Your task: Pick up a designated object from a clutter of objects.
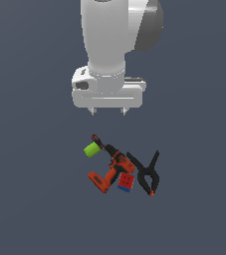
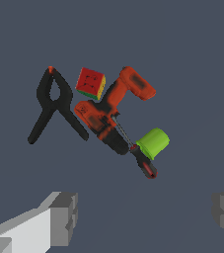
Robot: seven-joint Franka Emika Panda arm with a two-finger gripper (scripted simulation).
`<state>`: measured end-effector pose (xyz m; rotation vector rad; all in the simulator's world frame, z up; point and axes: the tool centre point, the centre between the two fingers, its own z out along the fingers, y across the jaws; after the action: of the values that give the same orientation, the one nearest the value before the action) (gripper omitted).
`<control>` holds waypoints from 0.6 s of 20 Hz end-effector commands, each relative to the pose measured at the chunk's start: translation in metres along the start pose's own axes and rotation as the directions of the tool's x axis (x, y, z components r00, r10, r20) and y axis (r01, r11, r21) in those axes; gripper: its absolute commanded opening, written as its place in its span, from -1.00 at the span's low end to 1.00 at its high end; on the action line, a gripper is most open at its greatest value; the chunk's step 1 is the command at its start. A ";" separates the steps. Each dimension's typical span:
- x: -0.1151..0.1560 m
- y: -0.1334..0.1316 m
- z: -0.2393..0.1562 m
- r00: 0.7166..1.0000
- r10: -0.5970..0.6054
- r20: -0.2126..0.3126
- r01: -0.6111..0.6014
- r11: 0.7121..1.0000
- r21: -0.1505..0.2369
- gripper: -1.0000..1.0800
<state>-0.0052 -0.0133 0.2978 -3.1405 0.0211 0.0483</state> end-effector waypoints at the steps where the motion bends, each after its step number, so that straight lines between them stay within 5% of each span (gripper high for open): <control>1: 0.000 0.000 0.000 1.000 0.000 0.000 0.000 1.000 0.000 1.00; 12: -0.002 -0.013 0.003 1.000 -0.029 0.010 0.029 1.000 -0.011 1.00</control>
<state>-0.0072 -0.0008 0.2962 -3.1499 -0.0169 0.0606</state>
